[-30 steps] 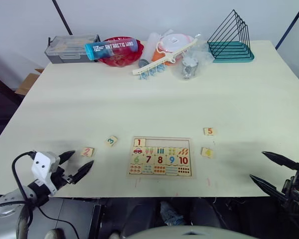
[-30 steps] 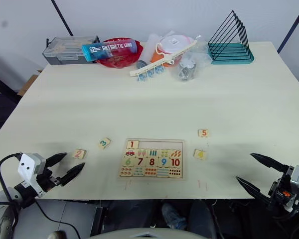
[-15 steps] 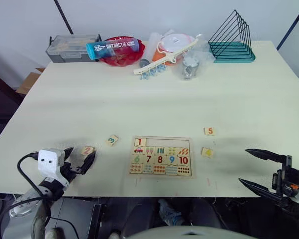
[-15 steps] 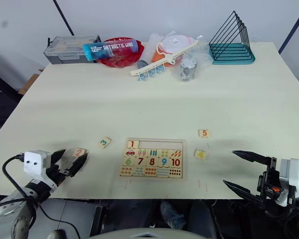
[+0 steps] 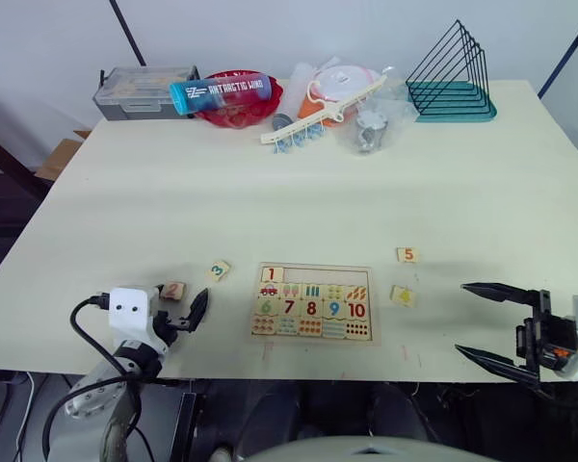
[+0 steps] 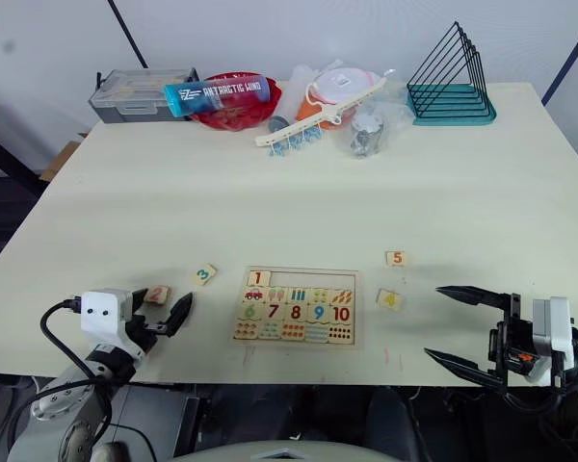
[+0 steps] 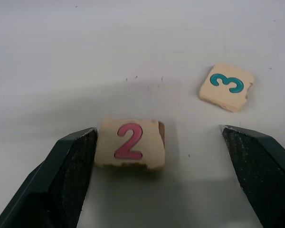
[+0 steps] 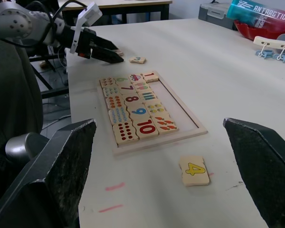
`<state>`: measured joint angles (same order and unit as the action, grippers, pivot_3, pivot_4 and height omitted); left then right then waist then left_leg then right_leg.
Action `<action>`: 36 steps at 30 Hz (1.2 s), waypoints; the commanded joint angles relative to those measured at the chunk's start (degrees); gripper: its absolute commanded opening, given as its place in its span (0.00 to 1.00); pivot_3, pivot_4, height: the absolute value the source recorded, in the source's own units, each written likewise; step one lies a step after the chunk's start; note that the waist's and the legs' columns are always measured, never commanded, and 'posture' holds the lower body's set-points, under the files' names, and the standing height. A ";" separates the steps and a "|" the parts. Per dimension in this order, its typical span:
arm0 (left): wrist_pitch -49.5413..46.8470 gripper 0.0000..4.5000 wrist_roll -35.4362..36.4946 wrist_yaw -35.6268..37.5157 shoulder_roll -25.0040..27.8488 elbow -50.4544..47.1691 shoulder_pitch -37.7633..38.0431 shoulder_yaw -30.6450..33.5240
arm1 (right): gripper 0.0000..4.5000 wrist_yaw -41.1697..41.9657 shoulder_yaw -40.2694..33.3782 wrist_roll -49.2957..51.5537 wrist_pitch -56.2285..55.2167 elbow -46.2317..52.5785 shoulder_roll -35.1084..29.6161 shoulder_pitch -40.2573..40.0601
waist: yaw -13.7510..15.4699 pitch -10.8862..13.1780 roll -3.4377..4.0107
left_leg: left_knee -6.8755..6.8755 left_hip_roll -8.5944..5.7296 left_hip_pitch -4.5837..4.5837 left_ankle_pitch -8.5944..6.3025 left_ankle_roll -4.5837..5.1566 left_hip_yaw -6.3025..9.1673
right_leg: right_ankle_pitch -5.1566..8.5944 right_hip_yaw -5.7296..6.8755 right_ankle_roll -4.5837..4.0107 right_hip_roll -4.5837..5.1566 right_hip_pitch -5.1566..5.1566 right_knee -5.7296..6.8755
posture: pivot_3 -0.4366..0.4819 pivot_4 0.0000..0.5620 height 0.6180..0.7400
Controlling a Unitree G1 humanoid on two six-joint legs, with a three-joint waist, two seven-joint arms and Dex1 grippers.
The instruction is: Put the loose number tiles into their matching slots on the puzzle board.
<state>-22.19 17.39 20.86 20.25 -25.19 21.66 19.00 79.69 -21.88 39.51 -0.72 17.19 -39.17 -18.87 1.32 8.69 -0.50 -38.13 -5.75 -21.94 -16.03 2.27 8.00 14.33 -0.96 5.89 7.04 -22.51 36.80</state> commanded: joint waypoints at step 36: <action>-13.32 0.82 1.11 -12.31 -8.99 -19.40 5.43 -5.18 | 1.00 -0.30 1.20 -0.27 -2.53 -1.39 -0.09 3.01 | 0.08 0.06 -0.09 | 0.05 0.08 0.02 0.01 -0.07 -0.04 | 0.01 -0.01 -0.06 -0.09 -0.01 0.00 | 0.48 0.27 1.00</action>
<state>-35.91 17.67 8.37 11.47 -41.62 26.62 13.01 79.45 -20.65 38.74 -2.84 14.25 -39.02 -16.12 1.40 8.75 -0.59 -38.08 -5.67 -21.92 -16.02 2.21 7.95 14.34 -0.97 5.83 6.96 -22.51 36.80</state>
